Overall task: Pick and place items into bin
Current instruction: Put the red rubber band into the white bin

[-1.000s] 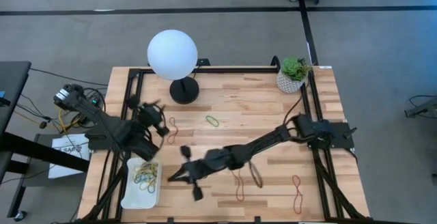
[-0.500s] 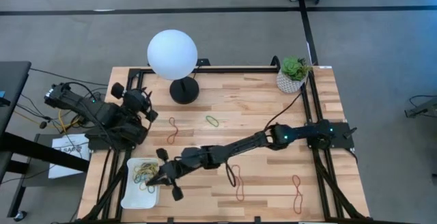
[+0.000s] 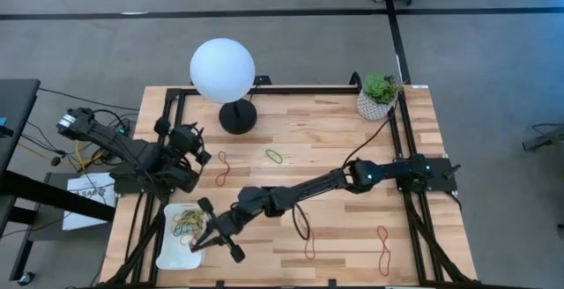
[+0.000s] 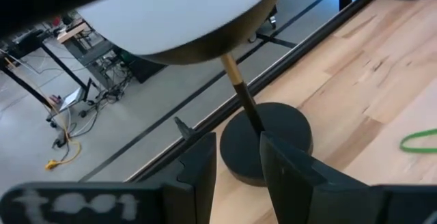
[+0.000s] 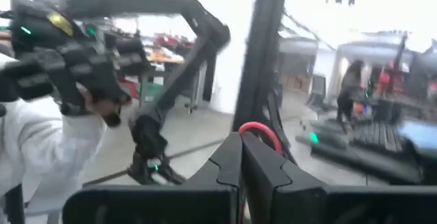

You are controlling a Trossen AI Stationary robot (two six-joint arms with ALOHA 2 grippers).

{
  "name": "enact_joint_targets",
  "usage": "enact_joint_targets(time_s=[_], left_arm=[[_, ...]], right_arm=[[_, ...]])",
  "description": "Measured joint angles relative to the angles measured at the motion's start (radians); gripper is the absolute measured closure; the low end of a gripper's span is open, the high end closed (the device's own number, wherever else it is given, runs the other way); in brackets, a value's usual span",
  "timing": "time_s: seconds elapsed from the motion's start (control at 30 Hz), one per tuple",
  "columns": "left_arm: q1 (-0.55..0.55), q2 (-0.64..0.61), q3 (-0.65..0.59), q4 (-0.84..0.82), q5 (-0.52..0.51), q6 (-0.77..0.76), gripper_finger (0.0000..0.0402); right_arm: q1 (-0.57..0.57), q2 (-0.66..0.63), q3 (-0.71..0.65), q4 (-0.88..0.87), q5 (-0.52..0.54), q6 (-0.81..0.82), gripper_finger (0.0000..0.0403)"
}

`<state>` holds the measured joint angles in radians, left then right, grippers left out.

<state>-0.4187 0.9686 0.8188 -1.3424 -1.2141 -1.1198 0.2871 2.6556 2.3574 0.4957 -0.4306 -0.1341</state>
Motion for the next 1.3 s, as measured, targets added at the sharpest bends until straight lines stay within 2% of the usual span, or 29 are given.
enact_joint_targets(time_s=[0.2, 0.43, 0.6, 0.7, 0.8, 0.9, 1.03, 1.1, 1.2, 1.3], left_arm=[[0.0, 0.0, -0.008, 0.018, 0.002, 0.0, 0.0297], [0.0, 0.0, -0.008, 0.028, 0.032, -0.005, 0.0297], [0.0, 0.0, -0.008, 0.026, 0.061, 0.027, 0.0297], [0.0, 0.0, -0.008, 0.024, 0.098, 0.062, 0.0297], [0.0, 0.0, -0.008, 0.024, 0.119, 0.067, 0.0297], [0.0, 0.0, -0.008, 0.025, 0.12, 0.067, 0.0297], [-0.006, 0.0, -0.008, 0.025, 0.216, 0.101, 0.0297], [-0.03, 0.0, -0.008, 0.025, 0.285, 0.127, 0.0297], [-0.084, -0.001, -0.008, 0.027, 0.41, 0.145, 0.0297], [-0.159, -0.001, -0.008, 0.068, 0.522, 0.155, 0.0297]], right_arm=[[-0.006, -0.002, 0.0, -0.088, 0.005, 0.002, 0.0399], [-0.019, -0.003, -0.002, -0.348, 0.149, 0.026, 0.0401], [-0.012, -0.018, -0.001, -0.401, 0.145, 0.033, 0.0402], [-0.012, -0.04, -0.002, -0.509, 0.164, 0.036, 0.0402], [-0.012, -0.078, -0.002, -0.649, 0.252, 0.03, 0.0402], [-0.015, -0.113, -0.002, -0.744, 0.262, 0.0, 0.0402], [-0.014, -0.146, -0.002, -0.795, 0.277, -0.013, 0.0402], [-0.013, -0.167, -0.002, -0.827, 0.335, 0.003, 0.0402], [-0.013, -0.202, 0.0, -0.922, 0.515, 0.082, 0.0403], [-0.017, -0.221, -0.001, -1.063, 0.666, 0.083, 0.0403]])
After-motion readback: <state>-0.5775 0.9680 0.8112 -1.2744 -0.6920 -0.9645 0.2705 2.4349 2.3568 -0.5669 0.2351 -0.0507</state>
